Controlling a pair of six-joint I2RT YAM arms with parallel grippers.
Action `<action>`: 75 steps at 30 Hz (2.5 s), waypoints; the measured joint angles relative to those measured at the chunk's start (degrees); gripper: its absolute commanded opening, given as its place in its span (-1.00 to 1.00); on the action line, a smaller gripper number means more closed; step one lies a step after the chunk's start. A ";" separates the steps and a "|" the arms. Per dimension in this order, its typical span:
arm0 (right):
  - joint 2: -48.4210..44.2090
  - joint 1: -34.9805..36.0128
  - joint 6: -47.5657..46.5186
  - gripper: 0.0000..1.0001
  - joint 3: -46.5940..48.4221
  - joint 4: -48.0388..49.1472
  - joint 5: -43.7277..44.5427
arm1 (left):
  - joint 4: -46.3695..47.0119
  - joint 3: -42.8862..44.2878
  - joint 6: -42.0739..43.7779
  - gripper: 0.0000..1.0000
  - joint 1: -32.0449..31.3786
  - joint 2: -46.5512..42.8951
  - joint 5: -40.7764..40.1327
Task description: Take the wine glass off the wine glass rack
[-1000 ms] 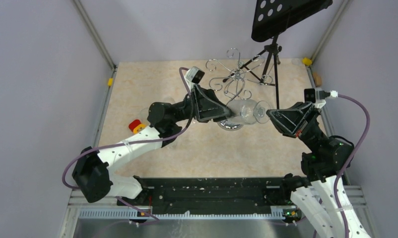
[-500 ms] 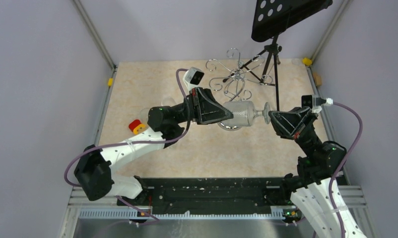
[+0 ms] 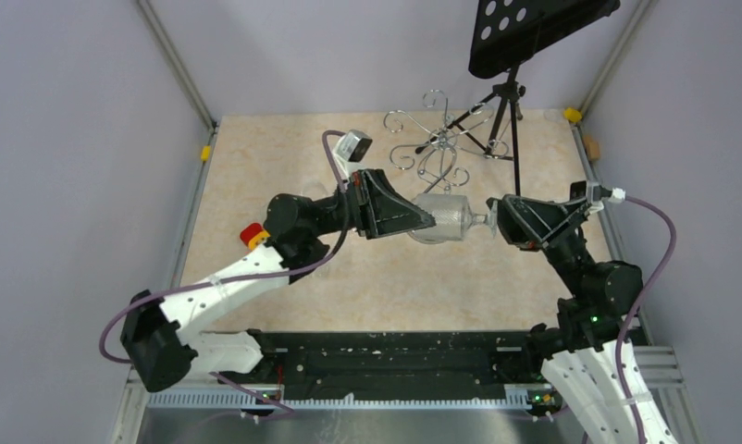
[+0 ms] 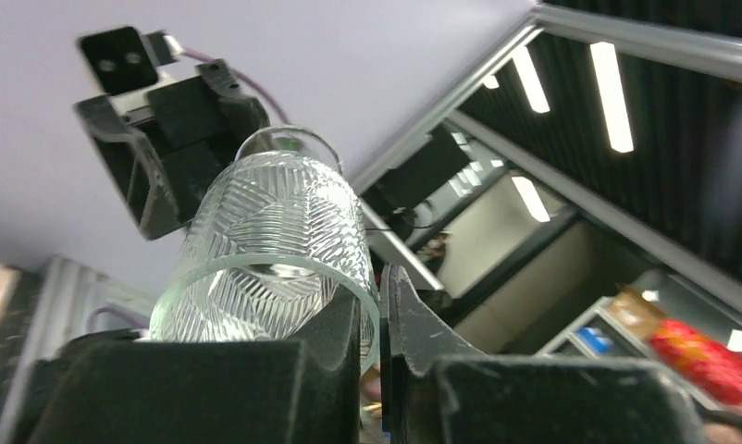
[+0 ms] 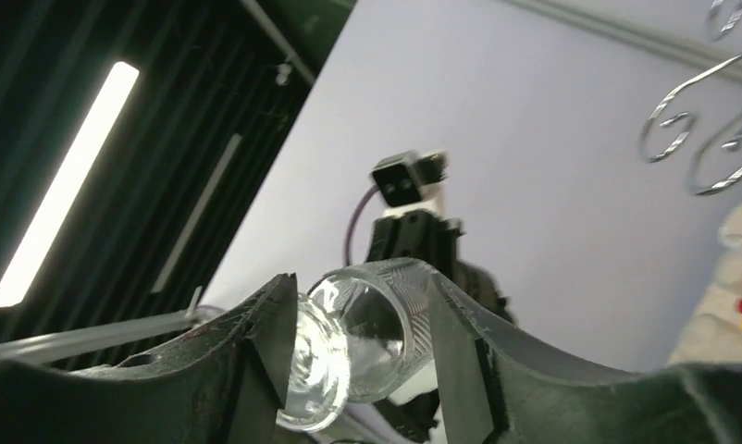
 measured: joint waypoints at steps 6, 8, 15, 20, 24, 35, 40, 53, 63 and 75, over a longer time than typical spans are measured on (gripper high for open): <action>-2.14 -0.02 -12.20 0.26 5.95 -17.53 5.29 | -33.22 3.78 24.63 -1.00 -0.02 -10.93 -2.45; -2.80 -0.02 -16.41 0.26 8.41 -23.89 7.76 | -44.19 7.06 33.20 -1.00 -0.02 -12.59 -3.74; -2.58 -0.02 -28.22 0.26 15.04 -41.99 15.96 | -74.12 12.26 55.54 -1.00 0.00 -13.79 -6.64; -1.81 -0.02 -33.81 0.25 18.53 -49.18 20.83 | -90.92 12.24 65.20 -1.00 -0.07 -13.31 -14.75; -1.81 -0.02 -35.93 0.24 19.37 -52.96 24.37 | -100.83 12.24 69.33 -1.00 -0.11 -11.82 -26.05; -1.99 -0.02 -36.89 0.22 19.37 -56.17 27.39 | -105.98 10.58 68.41 -1.00 -0.07 -3.50 -40.44; -2.97 -0.02 -36.87 0.22 19.37 -57.07 28.02 | -105.55 10.16 67.63 -1.00 -0.07 1.36 -41.59; -3.91 -0.02 -36.81 0.21 19.34 -57.70 28.74 | -104.52 10.86 66.36 -1.00 -0.07 13.11 -45.11; -4.72 -0.02 -36.76 0.21 19.28 -58.71 28.83 | -103.51 13.92 66.25 -0.70 -0.07 16.98 -48.39; -5.29 -0.02 -36.76 0.21 19.28 -59.47 28.83 | -103.45 14.71 66.23 -0.21 -0.11 16.98 -50.77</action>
